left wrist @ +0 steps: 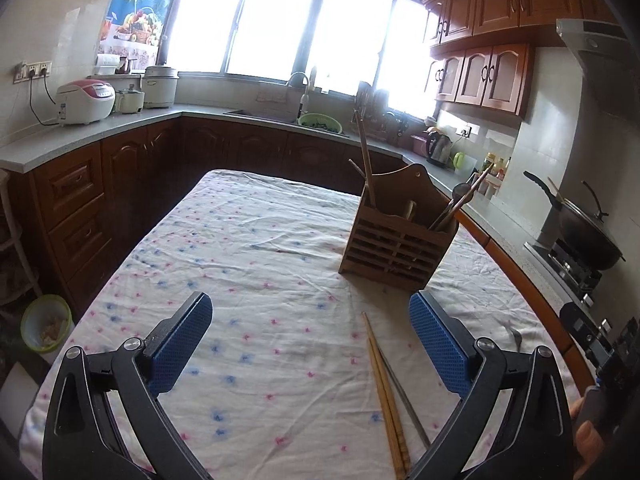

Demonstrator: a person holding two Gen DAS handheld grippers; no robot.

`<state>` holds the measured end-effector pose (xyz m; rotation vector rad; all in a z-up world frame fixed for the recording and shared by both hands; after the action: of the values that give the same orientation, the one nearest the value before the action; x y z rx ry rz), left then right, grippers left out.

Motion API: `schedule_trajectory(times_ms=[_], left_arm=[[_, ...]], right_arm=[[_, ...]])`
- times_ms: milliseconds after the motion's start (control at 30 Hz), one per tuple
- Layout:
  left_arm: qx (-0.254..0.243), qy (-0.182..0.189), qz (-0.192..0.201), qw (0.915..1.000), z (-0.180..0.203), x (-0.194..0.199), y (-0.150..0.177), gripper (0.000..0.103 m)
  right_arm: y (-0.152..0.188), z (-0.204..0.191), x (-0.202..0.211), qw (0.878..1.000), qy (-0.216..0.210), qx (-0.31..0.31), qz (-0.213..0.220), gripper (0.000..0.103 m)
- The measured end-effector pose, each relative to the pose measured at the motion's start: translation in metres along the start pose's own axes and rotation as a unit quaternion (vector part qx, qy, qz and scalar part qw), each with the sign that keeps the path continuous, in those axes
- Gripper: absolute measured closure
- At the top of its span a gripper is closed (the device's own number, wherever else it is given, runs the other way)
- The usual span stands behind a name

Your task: Organize utensils

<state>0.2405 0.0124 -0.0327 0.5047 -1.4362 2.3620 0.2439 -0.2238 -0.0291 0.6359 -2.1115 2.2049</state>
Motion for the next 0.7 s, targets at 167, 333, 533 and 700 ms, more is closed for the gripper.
schedule_trajectory(times_ms=[167,333,533,700], left_arm=[[-0.017,-0.005,-0.011,0.9998,0.0,0.015,0.022,0.002],[-0.053,-0.004,-0.001,0.9986,0.012,0.036,0.033,0.0],[-0.075,-0.005,0.056,0.9956,0.028,0.072,0.017,0.0],[-0.079,-0.018,0.077,0.9937,0.022,0.082,0.029,0.0]], right_arm=[[0.011,-0.009,0.019,1.0,0.004,0.025,0.002,0.001],[0.017,-0.019,0.039,0.999,0.007,0.051,0.008,0.001],[-0.009,-0.021,0.065,0.997,0.016,0.065,0.031,0.0],[-0.008,-0.018,0.083,0.994,0.049,0.068,0.072,0.0]])
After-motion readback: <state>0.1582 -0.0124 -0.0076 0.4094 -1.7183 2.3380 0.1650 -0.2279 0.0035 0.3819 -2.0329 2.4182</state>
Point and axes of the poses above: each gripper's, at about its wrist camera, not at the fingertips, and x roughly against the way its jaws point, z to its right, y to its underside, the point moved 9 cm from there along -x, roughly the way its jaws point, and after that the axes turned 15 degrees about x, right-handed, at the moved point
